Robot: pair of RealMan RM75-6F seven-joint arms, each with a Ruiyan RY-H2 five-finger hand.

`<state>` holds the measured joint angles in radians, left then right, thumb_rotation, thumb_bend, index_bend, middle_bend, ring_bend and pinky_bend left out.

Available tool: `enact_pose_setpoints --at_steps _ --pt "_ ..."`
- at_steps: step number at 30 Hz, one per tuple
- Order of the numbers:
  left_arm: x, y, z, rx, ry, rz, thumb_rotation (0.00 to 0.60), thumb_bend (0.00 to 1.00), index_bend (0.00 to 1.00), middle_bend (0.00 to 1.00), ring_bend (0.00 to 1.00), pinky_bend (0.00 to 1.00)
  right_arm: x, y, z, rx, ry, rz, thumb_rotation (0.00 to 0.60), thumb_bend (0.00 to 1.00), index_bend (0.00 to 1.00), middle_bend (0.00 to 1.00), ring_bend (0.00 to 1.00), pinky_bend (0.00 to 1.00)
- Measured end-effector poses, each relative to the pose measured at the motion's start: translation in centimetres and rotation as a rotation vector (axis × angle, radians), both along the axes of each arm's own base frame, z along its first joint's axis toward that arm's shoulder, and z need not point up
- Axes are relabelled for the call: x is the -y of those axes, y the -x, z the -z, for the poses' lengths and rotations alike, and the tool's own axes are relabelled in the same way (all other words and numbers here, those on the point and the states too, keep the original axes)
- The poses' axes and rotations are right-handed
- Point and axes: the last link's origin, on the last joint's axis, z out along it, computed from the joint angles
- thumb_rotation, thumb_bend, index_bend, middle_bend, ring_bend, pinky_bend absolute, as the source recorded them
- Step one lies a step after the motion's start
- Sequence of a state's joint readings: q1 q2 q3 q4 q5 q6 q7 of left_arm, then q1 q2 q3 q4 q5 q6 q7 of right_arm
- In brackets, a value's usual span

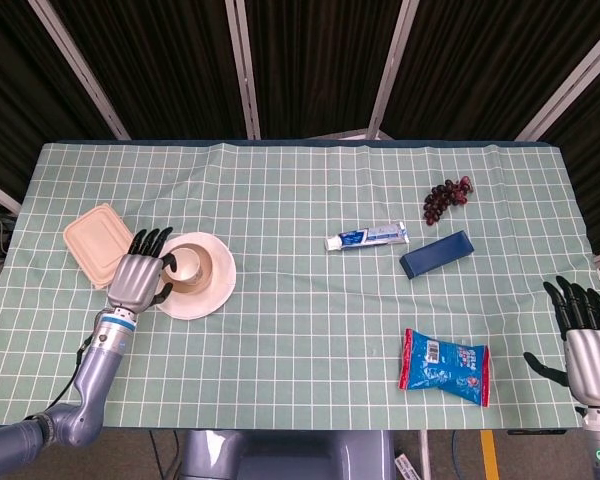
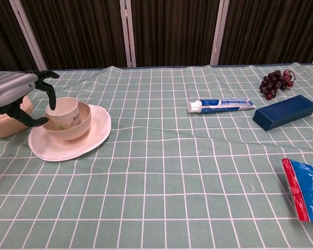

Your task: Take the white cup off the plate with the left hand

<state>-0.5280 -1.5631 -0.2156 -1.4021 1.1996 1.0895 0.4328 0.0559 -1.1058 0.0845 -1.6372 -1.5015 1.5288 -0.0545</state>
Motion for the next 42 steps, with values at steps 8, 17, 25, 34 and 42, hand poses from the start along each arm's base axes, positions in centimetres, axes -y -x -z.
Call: enact_pose_setpoints --at_steps 8,17,25,34,42 --pt "-0.5 0.2 0.9 -0.036 0.021 -0.012 0.6 0.39 0.5 0.0 0.0 0.0 0.0 -0.1 0.2 0.005 -0.009 0.001 0.6 0.04 0.03 0.0 0.0 0.0" --pt "-0.5 -0.6 1.6 -0.028 0.018 0.009 0.6 0.61 0.55 0.0 0.0 0.0 0.1 0.1 0.1 0.01 -0.008 0.005 0.6 0.04 0.03 0.0 0.0 0.0" --pt "0.2 -1.2 0.7 -0.009 0.012 0.038 0.6 0.65 0.56 0.0 0.0 0.0 0.1 0.0 0.2 0.009 -0.011 0.001 0.6 0.04 0.03 0.0 0.0 0.0" --pt "2.4 -3.2 -1.1 0.059 0.004 0.15 0.6 0.65 0.57 0.0 0.0 0.0 -0.2 -0.3 0.1 0.002 -0.003 -0.011 0.6 0.04 0.03 0.0 0.0 0.0" --pt "4.9 -5.8 -1.5 0.148 0.019 0.305 0.6 0.65 0.57 0.0 0.0 0.0 -0.3 -0.4 -0.3 0.001 0.029 -0.009 0.6 0.04 0.03 0.0 0.0 0.0"
